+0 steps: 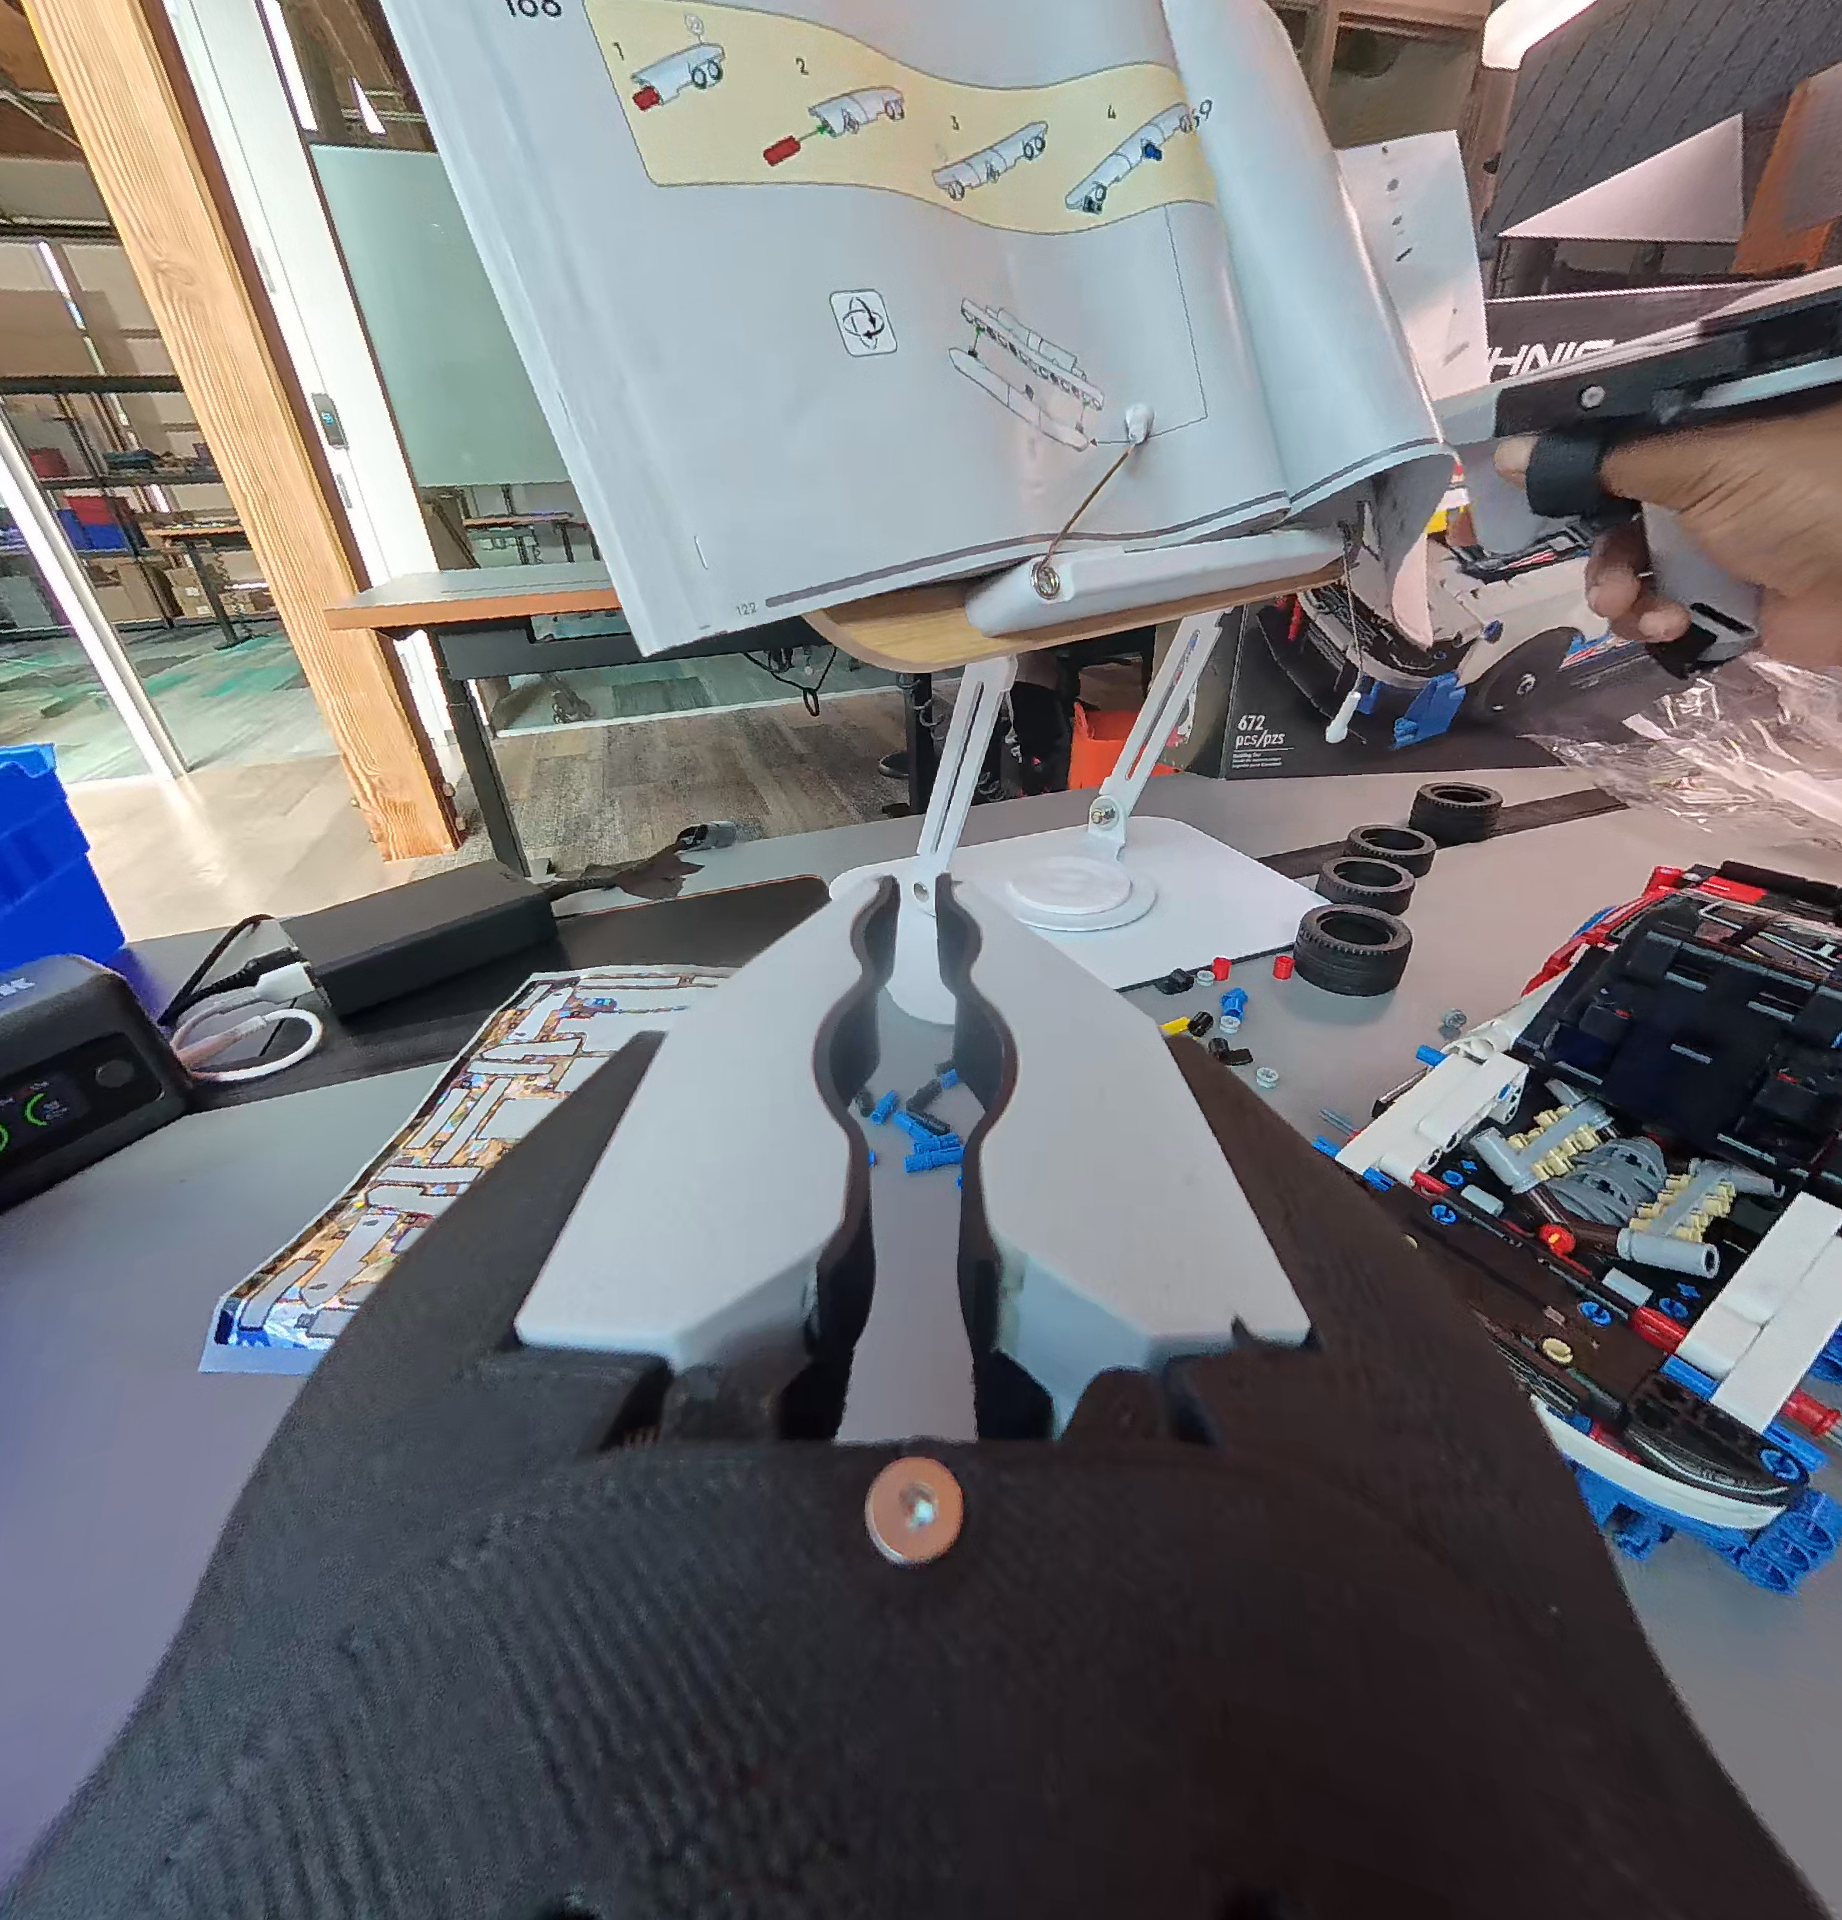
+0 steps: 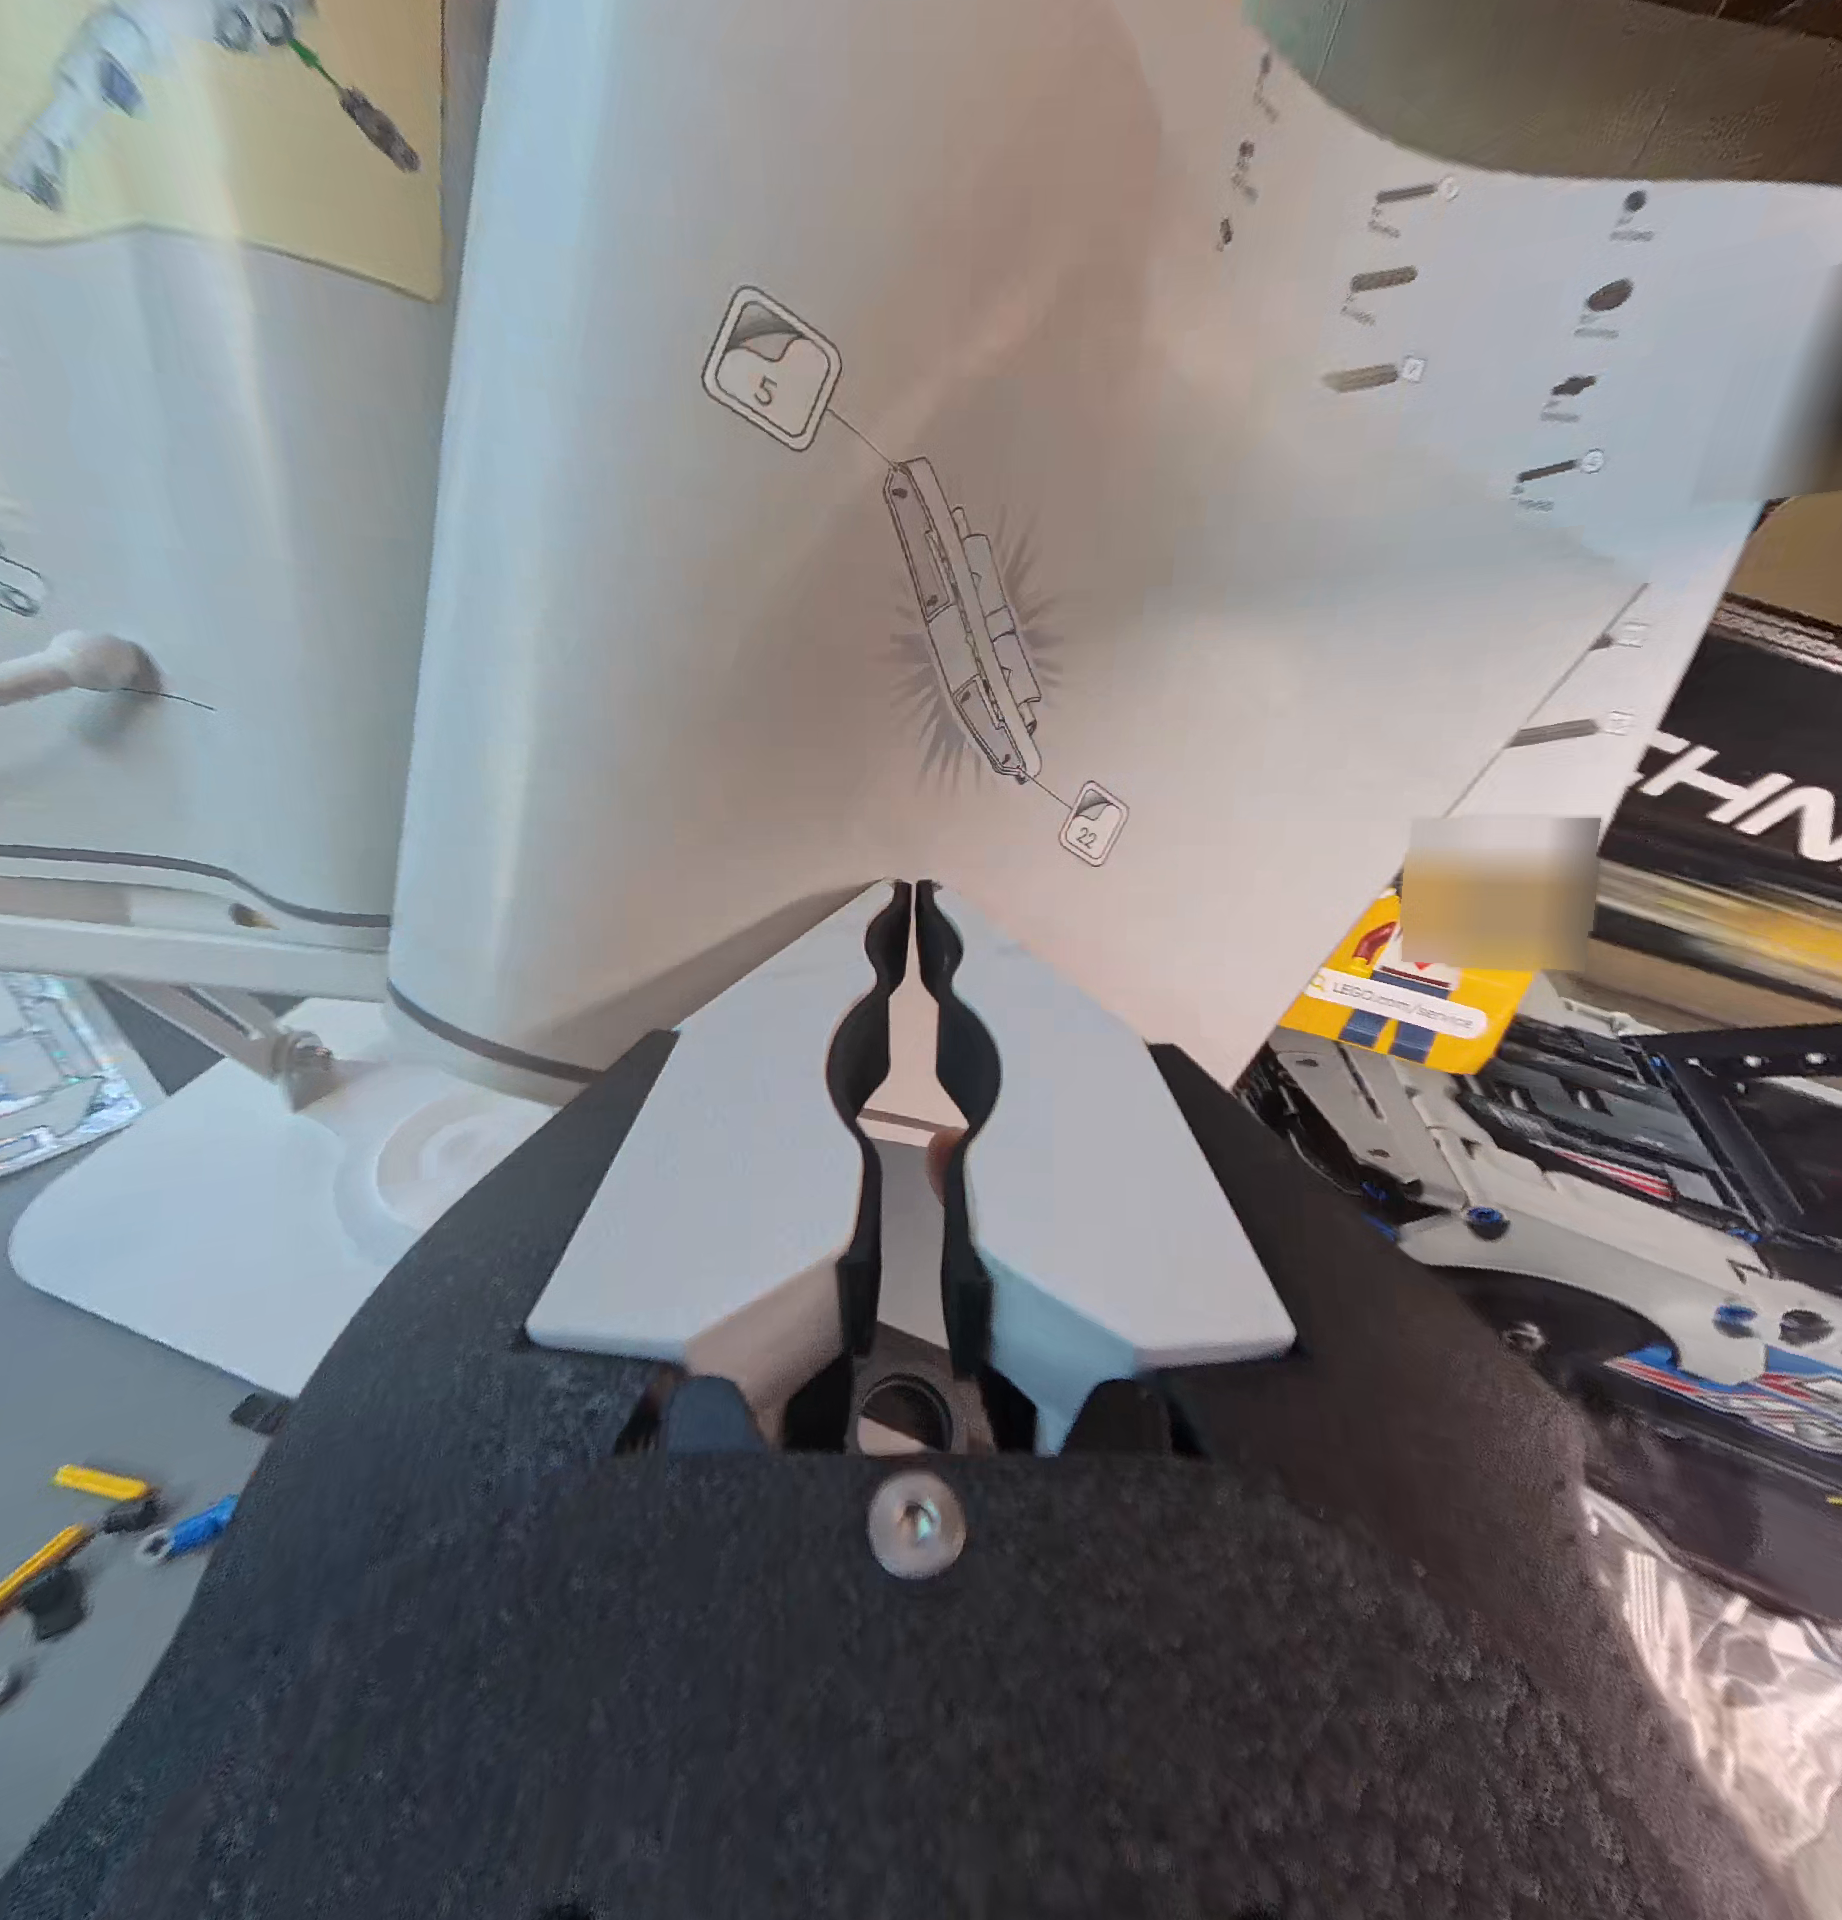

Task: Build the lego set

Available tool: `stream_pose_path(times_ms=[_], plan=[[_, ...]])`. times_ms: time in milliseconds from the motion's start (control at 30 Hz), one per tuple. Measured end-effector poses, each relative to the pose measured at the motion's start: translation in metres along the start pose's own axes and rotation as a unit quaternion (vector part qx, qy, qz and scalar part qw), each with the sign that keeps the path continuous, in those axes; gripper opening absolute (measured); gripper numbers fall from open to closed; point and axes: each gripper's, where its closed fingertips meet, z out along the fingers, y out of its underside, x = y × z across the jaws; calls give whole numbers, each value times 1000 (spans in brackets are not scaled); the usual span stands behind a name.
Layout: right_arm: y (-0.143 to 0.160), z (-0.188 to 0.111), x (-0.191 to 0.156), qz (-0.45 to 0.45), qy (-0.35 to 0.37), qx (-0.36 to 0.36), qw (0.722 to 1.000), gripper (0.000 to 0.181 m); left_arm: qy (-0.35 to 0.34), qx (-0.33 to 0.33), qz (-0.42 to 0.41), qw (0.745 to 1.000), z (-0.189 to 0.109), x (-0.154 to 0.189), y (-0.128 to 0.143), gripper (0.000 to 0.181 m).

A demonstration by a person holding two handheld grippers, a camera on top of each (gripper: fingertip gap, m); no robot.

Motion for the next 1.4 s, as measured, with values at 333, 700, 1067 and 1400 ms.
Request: stream_pose_path(times_ms=[333, 700, 1067, 1400], plan=[[42, -178, -68, 1, -185, 36, 982, 0, -15, 71, 36, 997, 45, -39, -116, 0], [111, -264, -49, 83, -130, 46, 987, 0, -36, 51, -13, 998, 128, -103, -182, 0], [119, -262, -56, 83, -144, 39, 985, 0, -7, 32, 9, 999, 122, -72, -169, 0], [112, -270, -63, 82, -163, 50, 982, 0, 200, -295, 50, 933, 32, 19, 41, 6]])
